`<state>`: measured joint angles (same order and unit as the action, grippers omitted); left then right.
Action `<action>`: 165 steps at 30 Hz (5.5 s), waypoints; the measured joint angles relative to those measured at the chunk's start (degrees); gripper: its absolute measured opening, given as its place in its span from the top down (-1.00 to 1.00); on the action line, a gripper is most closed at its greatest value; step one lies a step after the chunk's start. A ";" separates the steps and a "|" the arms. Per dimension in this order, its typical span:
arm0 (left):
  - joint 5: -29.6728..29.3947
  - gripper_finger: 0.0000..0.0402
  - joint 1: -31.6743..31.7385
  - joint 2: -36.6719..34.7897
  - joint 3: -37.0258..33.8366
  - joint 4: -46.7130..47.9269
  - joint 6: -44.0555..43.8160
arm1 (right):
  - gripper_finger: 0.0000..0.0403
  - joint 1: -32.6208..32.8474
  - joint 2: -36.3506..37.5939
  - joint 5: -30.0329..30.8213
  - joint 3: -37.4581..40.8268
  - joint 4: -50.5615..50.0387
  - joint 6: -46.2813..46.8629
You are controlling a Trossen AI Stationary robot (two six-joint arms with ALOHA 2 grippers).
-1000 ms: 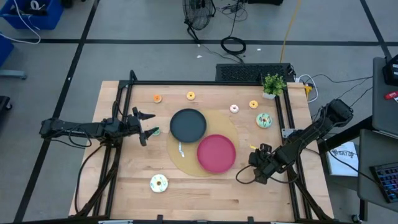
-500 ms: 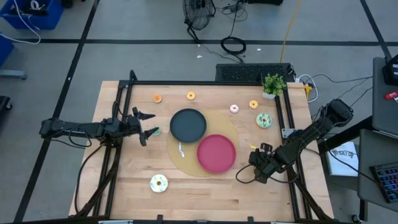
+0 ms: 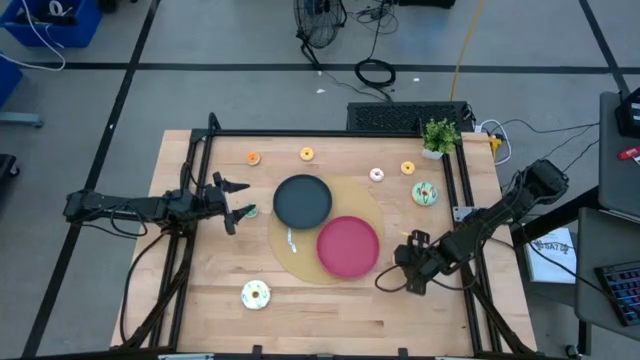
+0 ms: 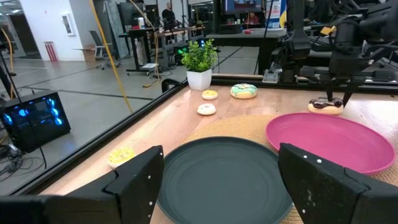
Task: Pick & Place donuts
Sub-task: Put the large black donut on the black plate
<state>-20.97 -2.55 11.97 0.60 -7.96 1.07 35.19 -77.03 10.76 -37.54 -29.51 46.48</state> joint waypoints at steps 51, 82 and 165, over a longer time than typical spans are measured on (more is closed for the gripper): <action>0.00 -0.54 0.00 0.01 0.02 0.01 0.00 | 0.56 -25.65 0.52 28.16 -0.04 35.40 -43.71; -0.04 -0.54 0.00 0.00 0.02 0.06 0.01 | 0.56 -37.43 -31.86 -9.68 -40.43 34.44 -64.31; 0.00 -0.54 0.00 0.02 0.02 0.01 0.01 | -0.03 -36.22 -38.60 -12.49 -35.83 31.70 -54.64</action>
<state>-20.97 -2.55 11.99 0.62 -7.94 1.08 -1.04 -115.63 -1.73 -73.36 2.20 -8.16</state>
